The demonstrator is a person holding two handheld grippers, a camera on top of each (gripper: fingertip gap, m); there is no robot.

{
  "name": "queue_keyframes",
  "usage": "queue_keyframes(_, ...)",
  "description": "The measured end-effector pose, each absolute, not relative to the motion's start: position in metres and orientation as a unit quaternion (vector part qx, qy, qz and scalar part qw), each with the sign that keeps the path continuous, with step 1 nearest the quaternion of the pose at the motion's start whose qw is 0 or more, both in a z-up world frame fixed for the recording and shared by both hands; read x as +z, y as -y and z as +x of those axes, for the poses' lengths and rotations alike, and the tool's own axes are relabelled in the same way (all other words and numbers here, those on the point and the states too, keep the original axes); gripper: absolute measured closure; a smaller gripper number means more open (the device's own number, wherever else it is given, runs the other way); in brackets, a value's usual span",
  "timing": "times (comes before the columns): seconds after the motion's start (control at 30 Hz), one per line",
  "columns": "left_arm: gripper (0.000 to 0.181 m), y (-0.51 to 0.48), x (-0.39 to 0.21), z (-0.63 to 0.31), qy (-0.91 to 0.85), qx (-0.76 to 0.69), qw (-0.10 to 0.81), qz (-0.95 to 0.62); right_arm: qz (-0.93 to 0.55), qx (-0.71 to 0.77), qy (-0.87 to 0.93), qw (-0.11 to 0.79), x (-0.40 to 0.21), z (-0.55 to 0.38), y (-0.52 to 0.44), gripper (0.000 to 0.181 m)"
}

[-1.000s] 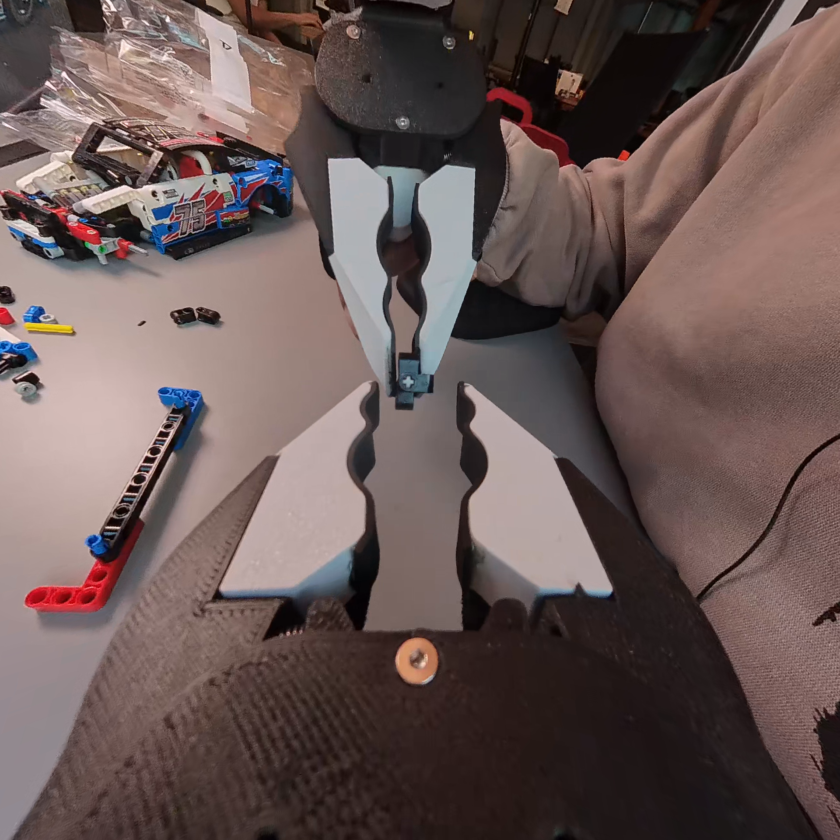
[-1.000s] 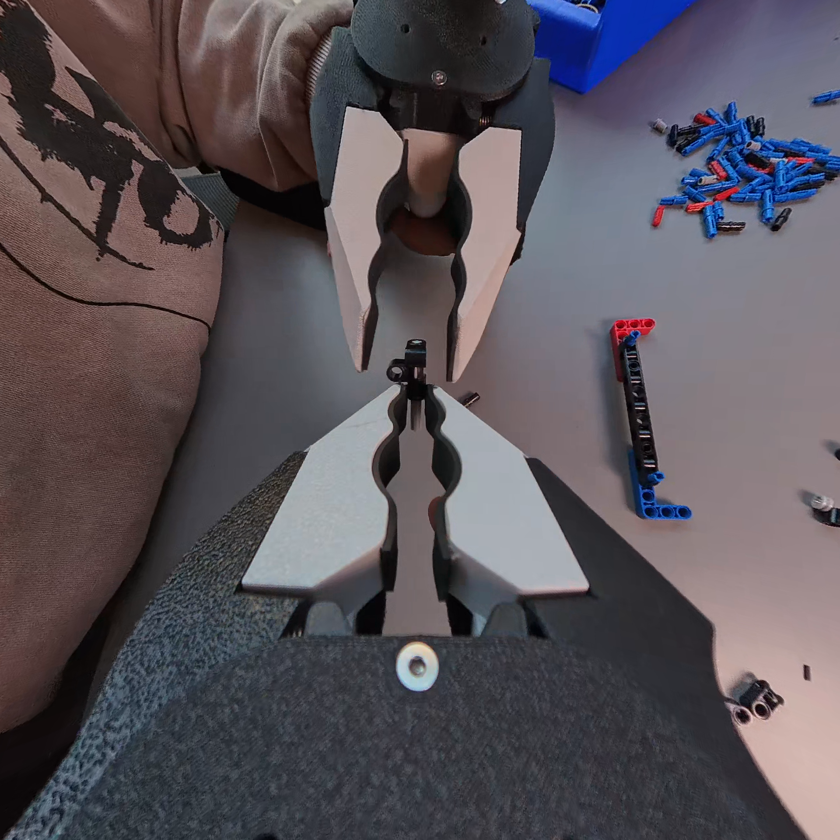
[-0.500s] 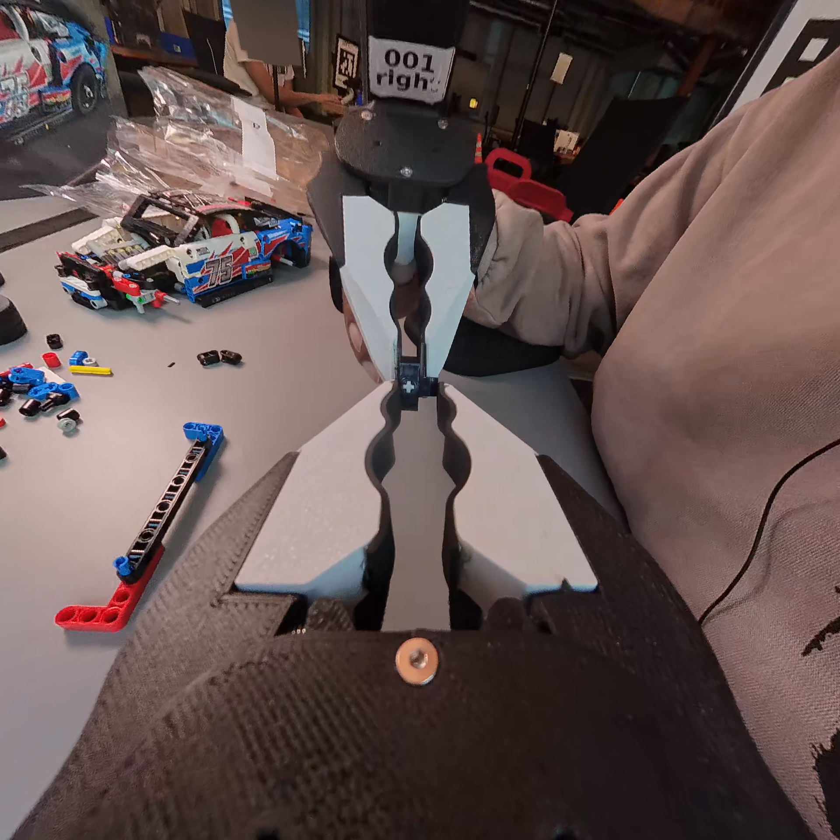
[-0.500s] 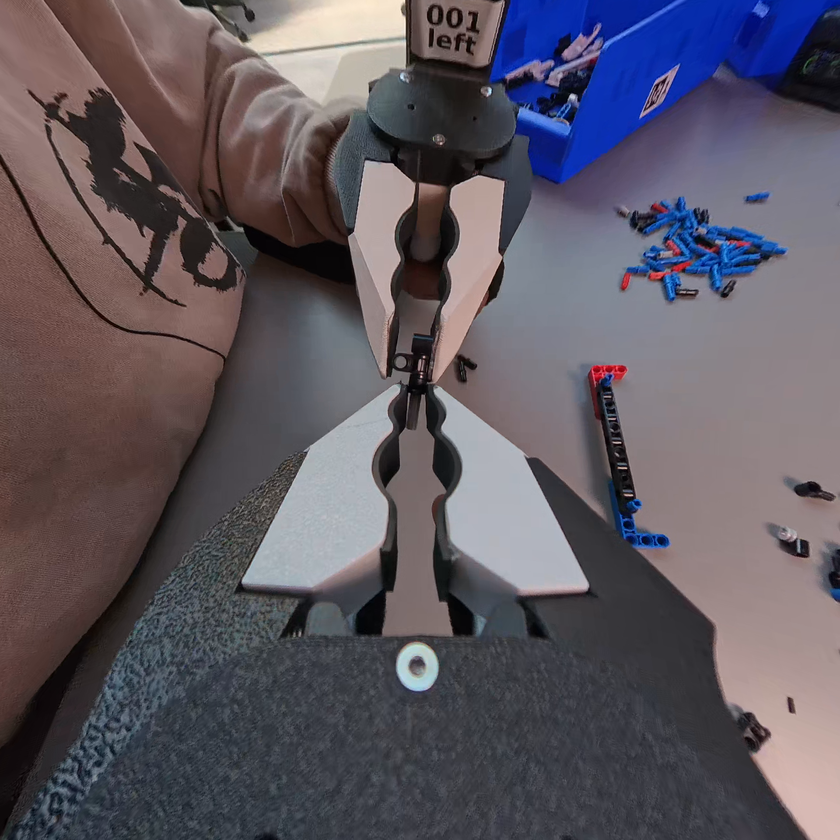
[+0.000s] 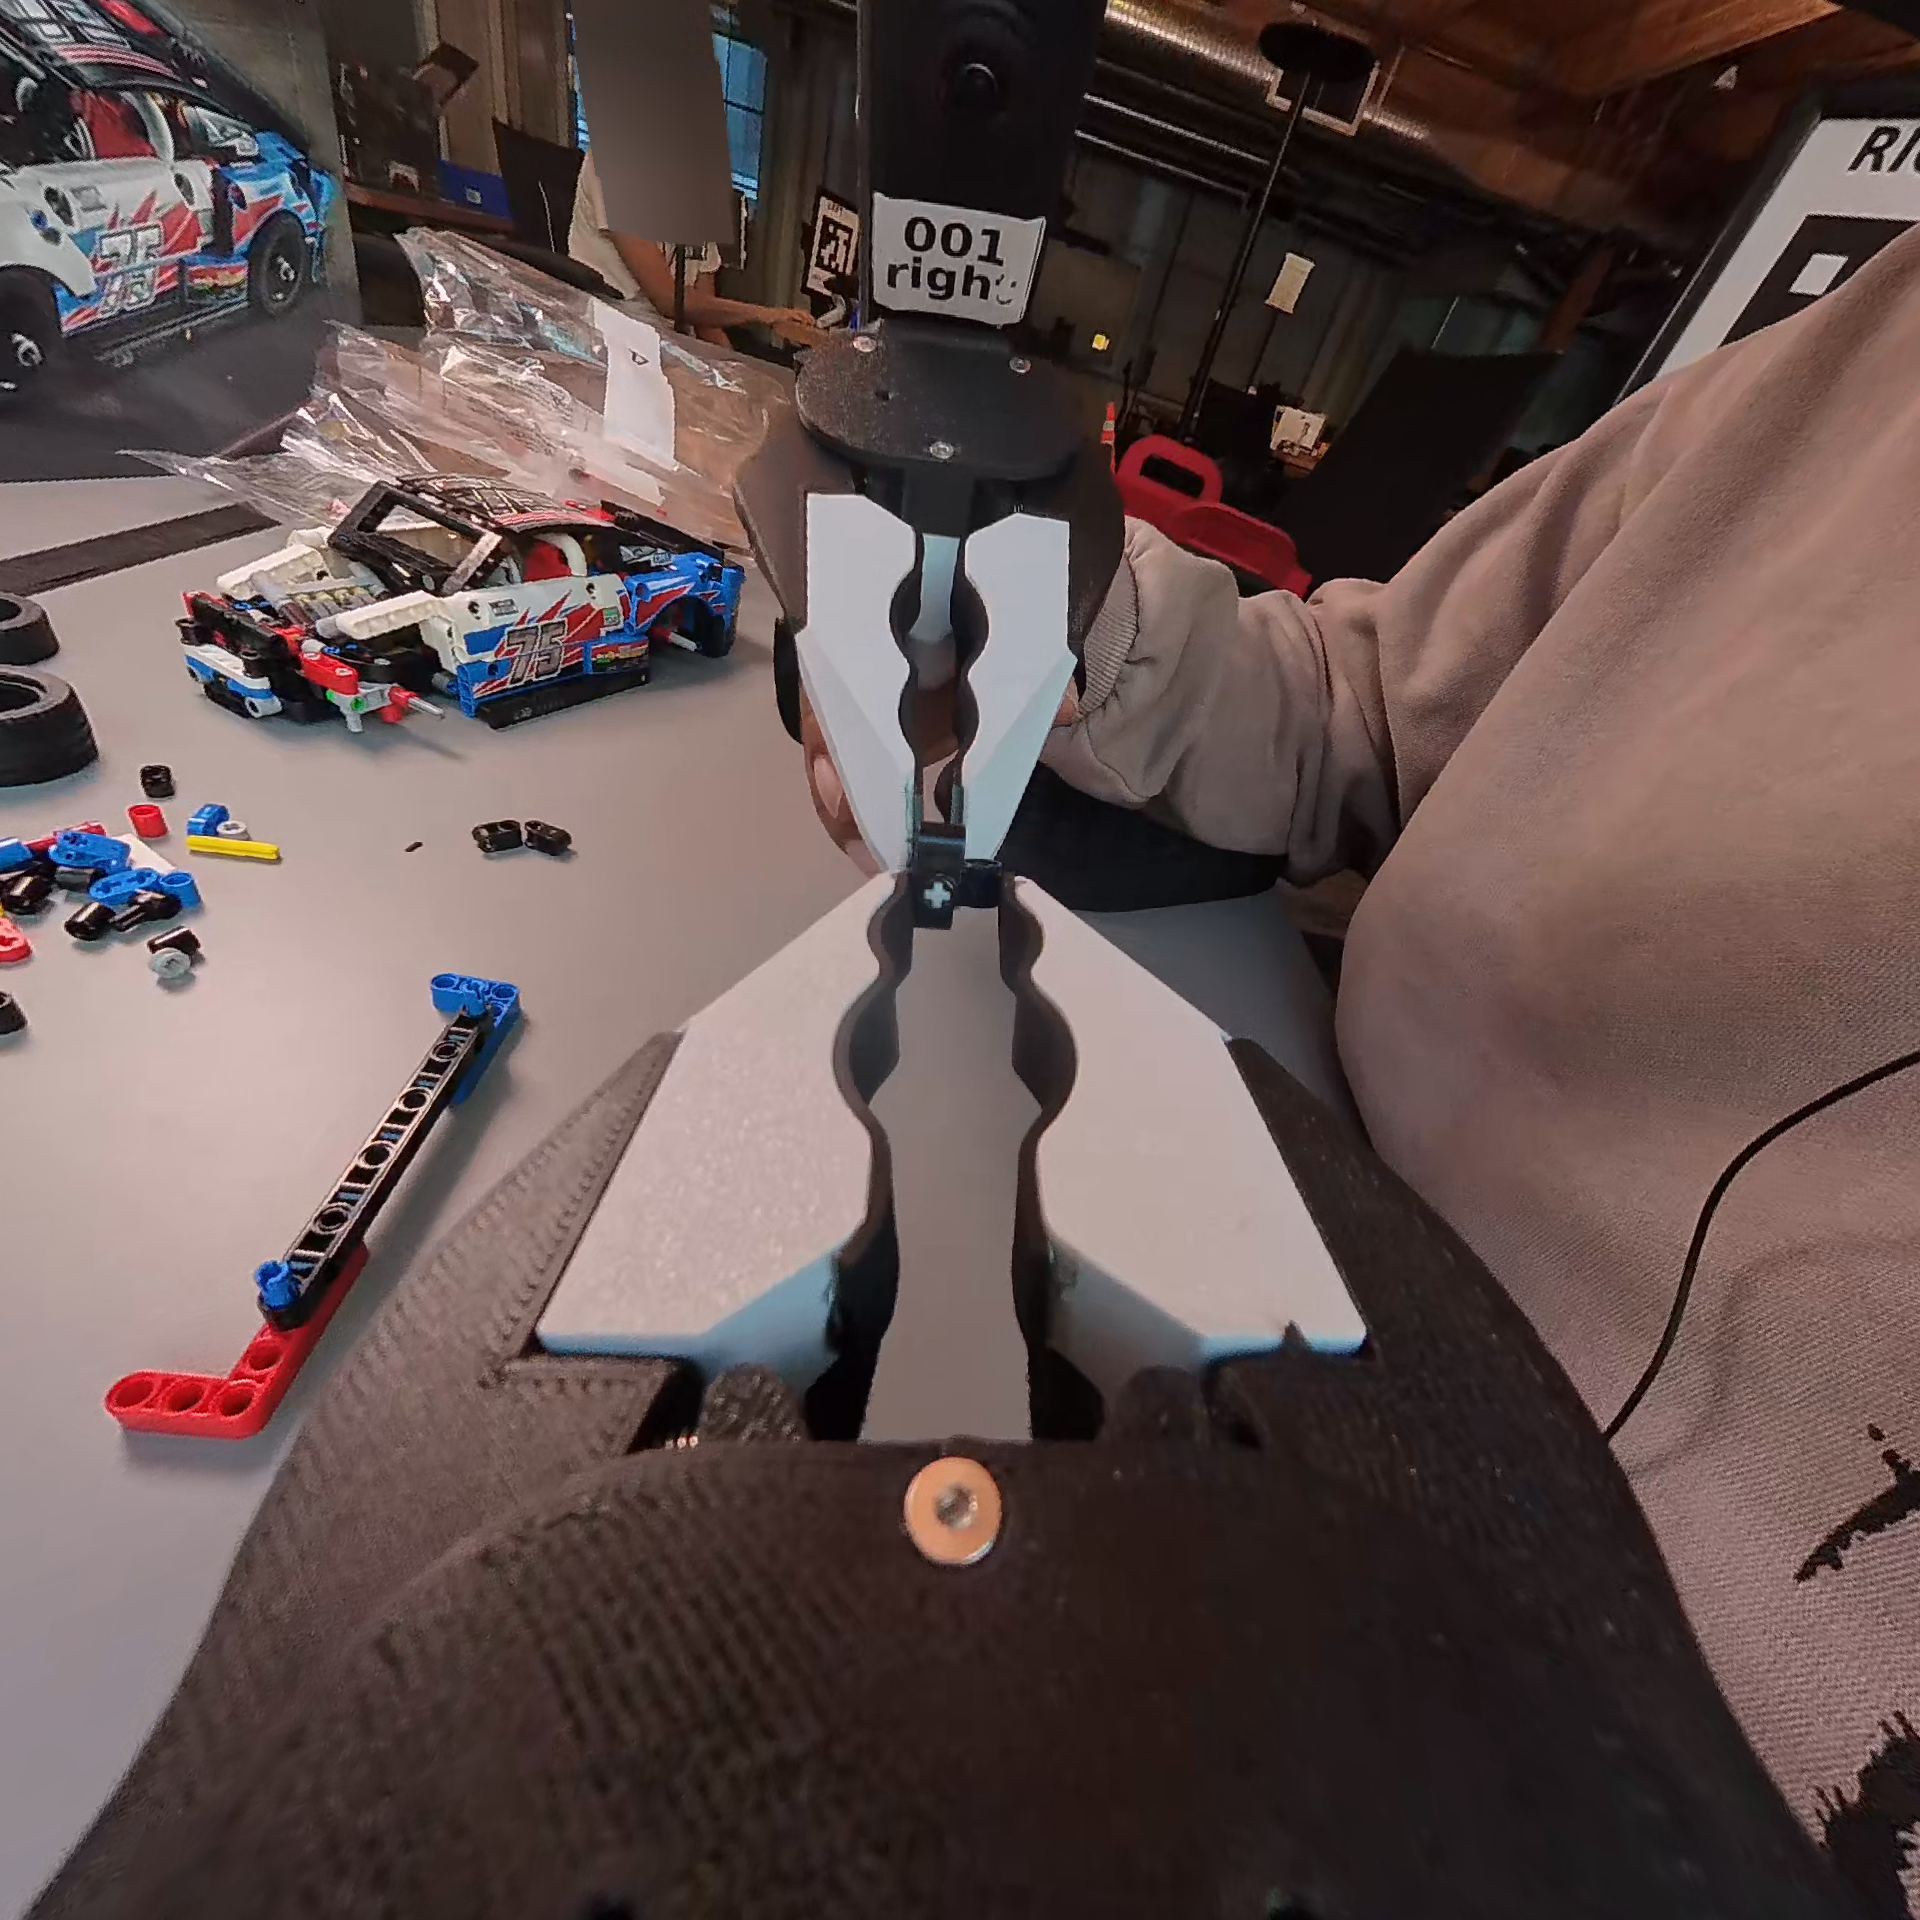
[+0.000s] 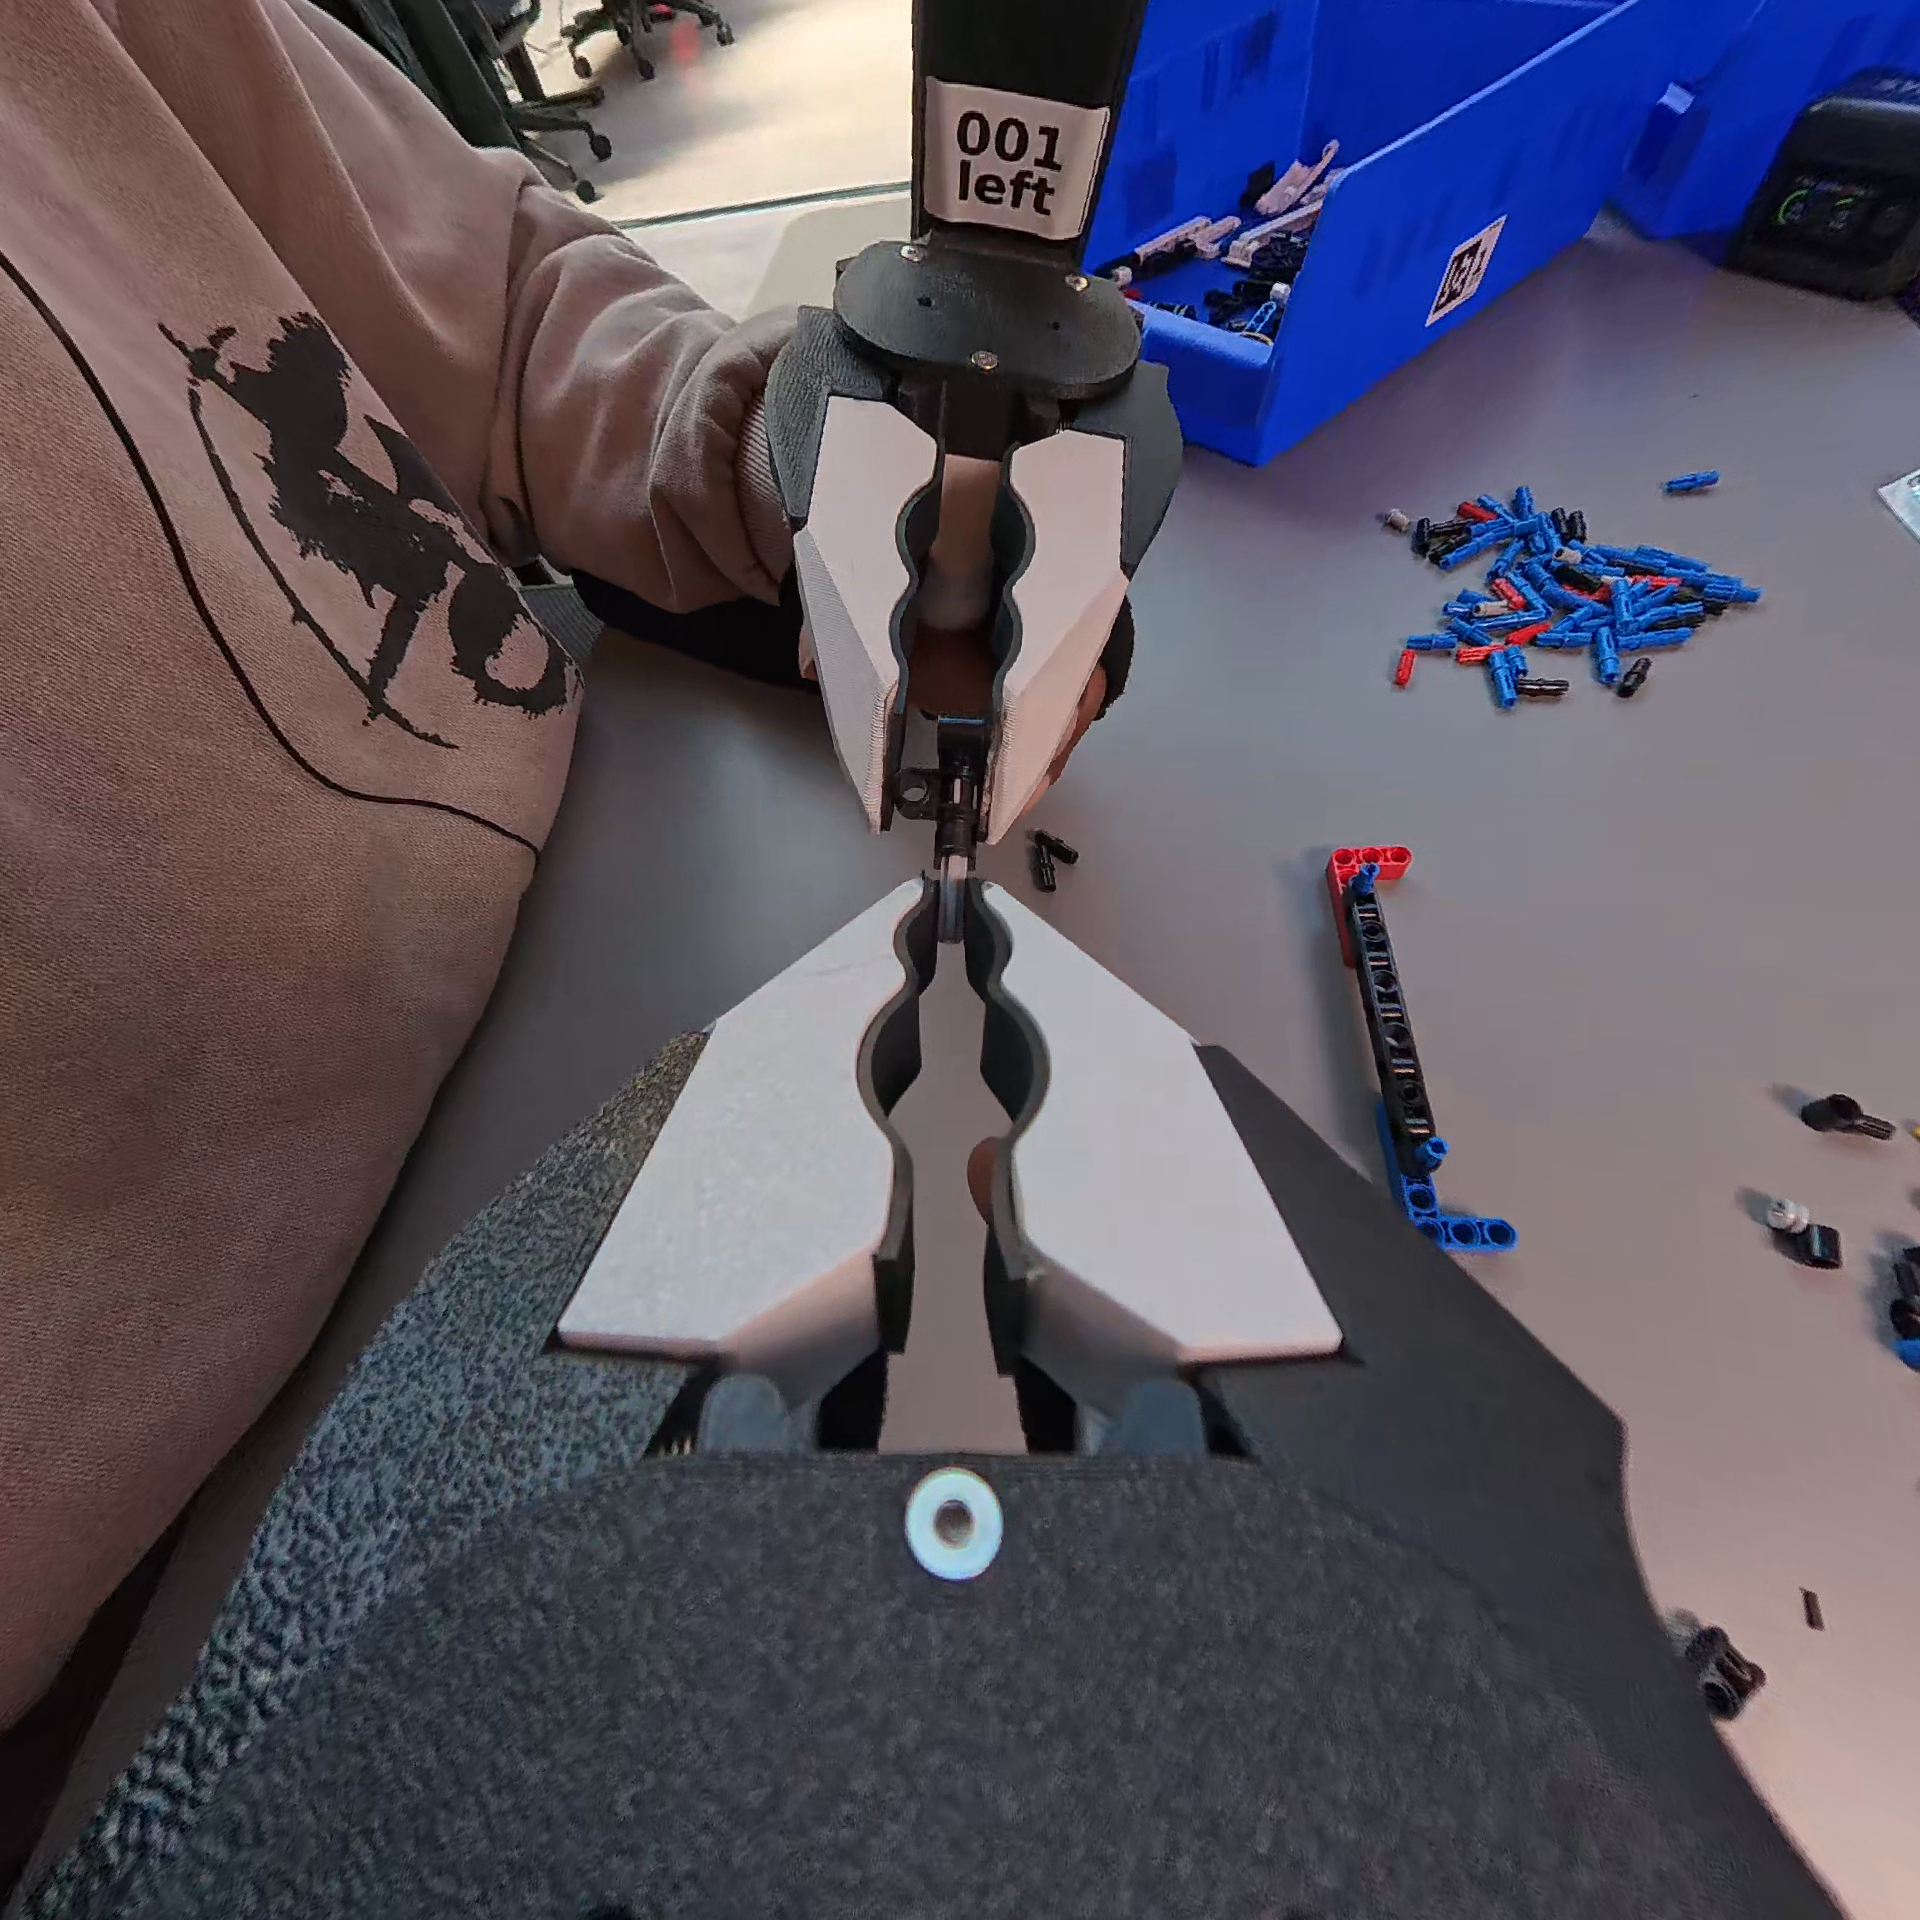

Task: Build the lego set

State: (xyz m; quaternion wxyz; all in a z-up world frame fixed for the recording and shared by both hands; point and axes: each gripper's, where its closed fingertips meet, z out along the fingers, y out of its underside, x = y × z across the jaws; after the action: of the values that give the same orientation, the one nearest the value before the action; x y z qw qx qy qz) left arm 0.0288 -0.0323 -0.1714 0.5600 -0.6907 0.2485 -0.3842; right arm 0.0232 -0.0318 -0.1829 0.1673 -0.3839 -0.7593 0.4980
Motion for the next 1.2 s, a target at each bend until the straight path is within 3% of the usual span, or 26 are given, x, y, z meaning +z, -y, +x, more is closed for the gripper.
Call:
queue_keyframes(0.43,0.151,0.024,-0.178,0.023,-0.225,-0.371,0.556,-0.709,-0.416,0.485,0.753,0.154,-0.191,0.024,0.018,0.178)
queue_keyframes(0.53,0.166,0.024,-0.181,0.028,-0.234,-0.367,0.550,-0.713,-0.413,0.471,0.764,0.151,-0.197,0.024,0.025,0.178)
queue_keyframes(0.63,0.166,0.025,-0.173,0.025,-0.219,-0.383,0.558,-0.703,-0.401,0.492,0.753,0.170,-0.186,0.022,0.023,0.178)
queue_keyframes(0.7,0.167,0.024,-0.161,0.017,-0.177,-0.429,0.566,-0.681,-0.373,0.516,0.748,0.189,-0.171,0.028,0.020,0.154)
queue_keyframes(0.77,0.167,0.024,-0.150,0.006,-0.139,-0.475,0.569,-0.657,-0.372,0.513,0.740,0.225,-0.162,0.028,0.009,0.144)
queue_keyframes(0.97,0.167,0.023,-0.137,-0.007,-0.093,-0.523,0.574,-0.623,-0.381,0.524,0.715,0.262,-0.156,0.022,-0.004,0.150)
queue_keyframes(1.2,0.167,0.019,-0.136,-0.018,-0.088,-0.470,0.614,-0.628,-0.416,0.547,0.633,0.357,-0.135,0.004,-0.039,0.161)
